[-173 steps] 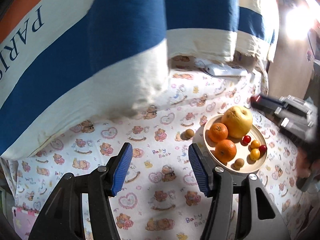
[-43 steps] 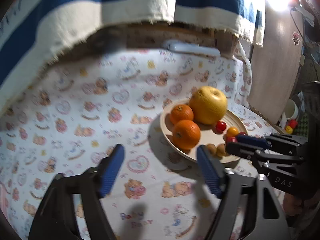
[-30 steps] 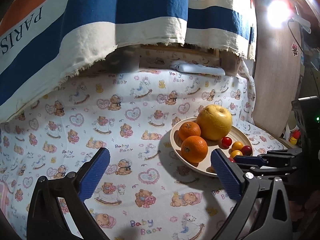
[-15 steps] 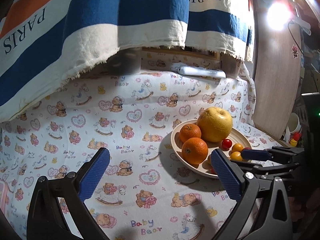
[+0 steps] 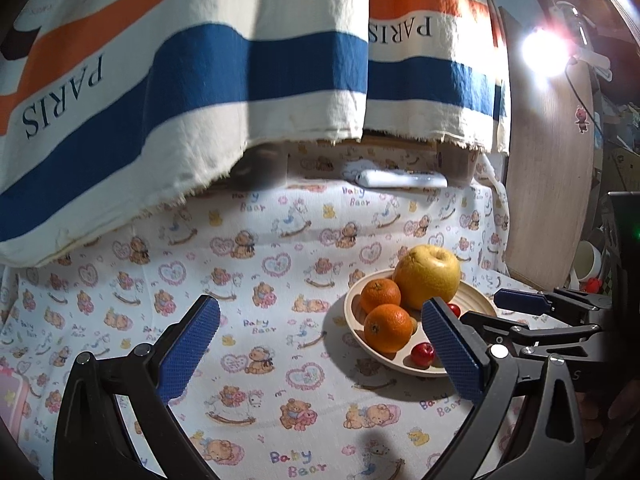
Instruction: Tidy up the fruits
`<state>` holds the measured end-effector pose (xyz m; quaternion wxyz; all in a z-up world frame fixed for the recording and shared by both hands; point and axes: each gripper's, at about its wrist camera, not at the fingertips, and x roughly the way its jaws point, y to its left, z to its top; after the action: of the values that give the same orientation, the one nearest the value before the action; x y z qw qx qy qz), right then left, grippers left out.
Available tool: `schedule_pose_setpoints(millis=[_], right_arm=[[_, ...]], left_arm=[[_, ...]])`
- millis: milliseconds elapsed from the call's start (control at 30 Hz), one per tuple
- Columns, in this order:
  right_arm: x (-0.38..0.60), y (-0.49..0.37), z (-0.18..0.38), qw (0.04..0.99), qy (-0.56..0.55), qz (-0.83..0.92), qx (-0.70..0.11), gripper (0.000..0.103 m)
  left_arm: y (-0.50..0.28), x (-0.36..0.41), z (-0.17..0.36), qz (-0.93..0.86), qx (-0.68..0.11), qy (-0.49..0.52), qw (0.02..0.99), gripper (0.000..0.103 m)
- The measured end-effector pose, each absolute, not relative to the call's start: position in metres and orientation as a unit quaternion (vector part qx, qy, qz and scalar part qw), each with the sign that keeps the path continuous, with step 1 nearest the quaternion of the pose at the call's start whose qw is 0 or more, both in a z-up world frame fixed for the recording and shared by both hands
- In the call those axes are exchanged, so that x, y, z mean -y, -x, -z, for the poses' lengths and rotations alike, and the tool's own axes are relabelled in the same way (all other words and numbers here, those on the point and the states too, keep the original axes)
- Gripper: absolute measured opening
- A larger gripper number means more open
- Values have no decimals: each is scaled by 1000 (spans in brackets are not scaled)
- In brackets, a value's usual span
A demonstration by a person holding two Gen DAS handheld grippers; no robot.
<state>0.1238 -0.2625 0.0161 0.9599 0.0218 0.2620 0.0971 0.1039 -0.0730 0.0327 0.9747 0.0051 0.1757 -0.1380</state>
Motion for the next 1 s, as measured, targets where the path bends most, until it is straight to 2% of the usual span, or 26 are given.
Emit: schedule_pose_setpoints(millis=[133,267,367,400,433,667,1000], right_arm=[[265,-117,-21,968,-24,-89,-231,84],[263,-109,-27,976,-17,-80,-200,86],[261,-105,-29,980,-8,-74,-183,94],[261,-104,-29,982,-6,-71,-177,101],[260,-102,-30,983,-4,-68,-169,103],[259,-97,-31,988,6,-51,-142,103],[263,-100,-26,991,9,-41,-129,103]], left_arm=[[-100,71,-38,117,-161,-2,980,102],[-96,66,-41,110,-150,4,982,102],[-91,62,-40,101,-142,3,985,102],[-90,60,-40,99,-141,6,985,102],[-90,58,-39,97,-140,9,985,102],[-91,40,-31,70,-134,25,988,102],[-88,46,-25,54,-111,-7,992,102]])
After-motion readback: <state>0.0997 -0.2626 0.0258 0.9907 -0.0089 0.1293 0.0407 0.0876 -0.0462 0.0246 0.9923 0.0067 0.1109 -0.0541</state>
